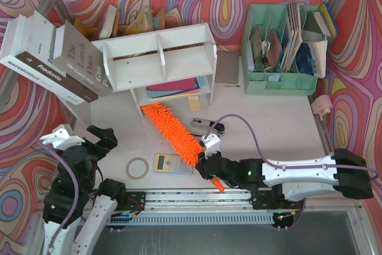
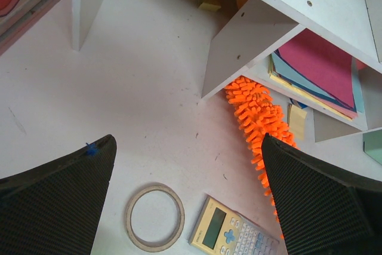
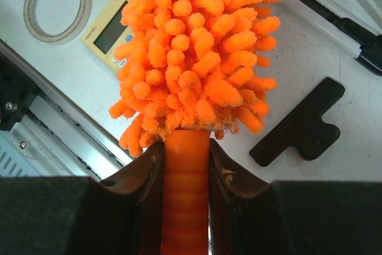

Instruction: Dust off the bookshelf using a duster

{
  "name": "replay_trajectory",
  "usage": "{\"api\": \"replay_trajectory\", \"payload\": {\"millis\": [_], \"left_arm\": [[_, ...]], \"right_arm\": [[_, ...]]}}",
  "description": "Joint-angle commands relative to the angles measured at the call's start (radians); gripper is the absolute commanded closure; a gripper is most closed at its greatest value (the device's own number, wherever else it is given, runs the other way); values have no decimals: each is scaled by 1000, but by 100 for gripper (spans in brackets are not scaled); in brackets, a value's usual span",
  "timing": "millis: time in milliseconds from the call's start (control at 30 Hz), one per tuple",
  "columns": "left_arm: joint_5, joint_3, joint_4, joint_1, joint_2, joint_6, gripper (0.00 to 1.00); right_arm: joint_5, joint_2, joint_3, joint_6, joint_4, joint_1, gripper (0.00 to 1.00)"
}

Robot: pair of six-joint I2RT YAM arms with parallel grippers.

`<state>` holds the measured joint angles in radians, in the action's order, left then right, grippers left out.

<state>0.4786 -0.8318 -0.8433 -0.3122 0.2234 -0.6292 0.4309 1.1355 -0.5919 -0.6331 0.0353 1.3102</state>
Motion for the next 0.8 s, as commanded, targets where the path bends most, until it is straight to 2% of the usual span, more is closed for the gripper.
{"api": "replay_trajectory", "payload": {"millis": [0,167,300,367,467,567,767], "left_arm": [[2,11,5,7,-9,-7,2],[0,13,6,7,-8,-7,2],[0,13,6,7,-9,-7,2],[-1,13,7,7,-8,-7,2],[0,13,7,7,-7,-7,2],[0,13,6,7,-7,-7,1],[2,13,7,7,-5,-7,2]], "right_arm": [[55,-13,-44,-3,-41,3,100],[178,-142,-3,-98,68,4,100],[319,-240,10,-262,254,4,100],[368,-270,6,-351,368,3,100],[394,-274,-5,-395,424,4,100],[368,-240,-12,-349,365,3,100],[220,-150,-20,-115,104,4,100]]}}
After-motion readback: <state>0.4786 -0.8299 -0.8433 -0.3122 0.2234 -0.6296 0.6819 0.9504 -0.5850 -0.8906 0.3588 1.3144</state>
